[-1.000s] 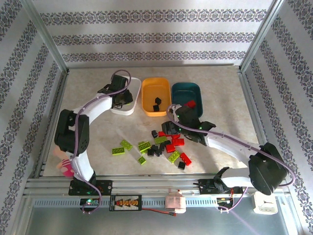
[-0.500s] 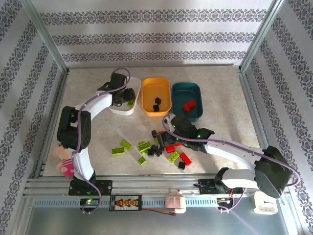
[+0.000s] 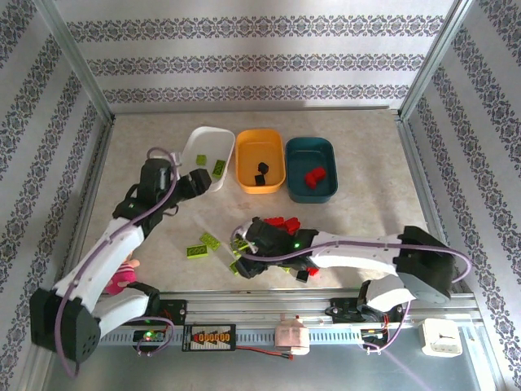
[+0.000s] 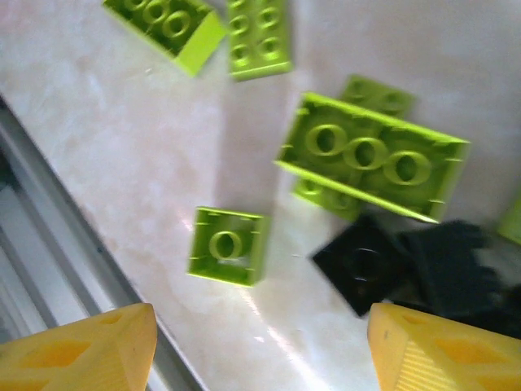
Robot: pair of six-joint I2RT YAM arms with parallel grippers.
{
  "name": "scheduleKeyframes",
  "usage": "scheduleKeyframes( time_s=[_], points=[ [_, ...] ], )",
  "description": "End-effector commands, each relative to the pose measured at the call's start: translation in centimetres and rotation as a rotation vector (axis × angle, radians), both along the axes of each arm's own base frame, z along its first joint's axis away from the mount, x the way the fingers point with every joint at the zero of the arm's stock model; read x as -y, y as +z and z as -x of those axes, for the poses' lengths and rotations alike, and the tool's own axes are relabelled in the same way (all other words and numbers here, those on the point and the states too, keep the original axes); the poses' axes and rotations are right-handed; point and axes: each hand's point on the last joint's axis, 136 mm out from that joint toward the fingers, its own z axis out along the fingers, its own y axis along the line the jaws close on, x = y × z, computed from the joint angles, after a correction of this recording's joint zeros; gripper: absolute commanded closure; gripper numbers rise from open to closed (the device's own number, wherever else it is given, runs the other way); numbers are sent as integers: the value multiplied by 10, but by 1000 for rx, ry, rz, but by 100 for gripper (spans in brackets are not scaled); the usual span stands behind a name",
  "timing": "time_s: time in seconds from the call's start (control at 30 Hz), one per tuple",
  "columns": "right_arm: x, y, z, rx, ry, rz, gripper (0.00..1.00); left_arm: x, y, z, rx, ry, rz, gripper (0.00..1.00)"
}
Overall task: Sort the legos into containers by color
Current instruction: Pick up the lego from the bottom-center of the table.
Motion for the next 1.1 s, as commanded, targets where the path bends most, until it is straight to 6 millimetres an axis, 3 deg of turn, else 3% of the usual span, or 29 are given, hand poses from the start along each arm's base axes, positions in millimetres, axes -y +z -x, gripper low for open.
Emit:
scheduleKeyframes(
  time_s=[0.0, 0.17, 0.33, 0.37, 0.67, 0.8, 0.93, 1.07],
  points=[
    [-15, -1, 2, 10, 4, 26, 31, -4, -4, 27, -22, 1, 12, 23],
    [-31, -14, 8, 10, 49, 93, 30, -15, -7, 52, -20, 11, -5, 14],
    [-27, -33, 6, 7, 57, 188, 38, -20, -8, 62, -13, 20, -14, 7],
    [-26, -35, 5, 10, 54, 203, 39, -21, -7, 63, -7, 24, -14, 1],
    [-22, -56, 1, 17, 60, 294, 44, -25, 1, 64, 24, 39, -23, 0],
    [-26, -58, -1, 21, 68, 296, 49, -29, 0, 64, 22, 53, -39, 0],
    [-29, -57, 0, 18, 85, 289, 62, -31, 1, 64, 26, 58, -51, 0],
    [-34, -39, -1, 18, 96, 217, 72, -34, 2, 64, 31, 69, -68, 0]
  ],
)
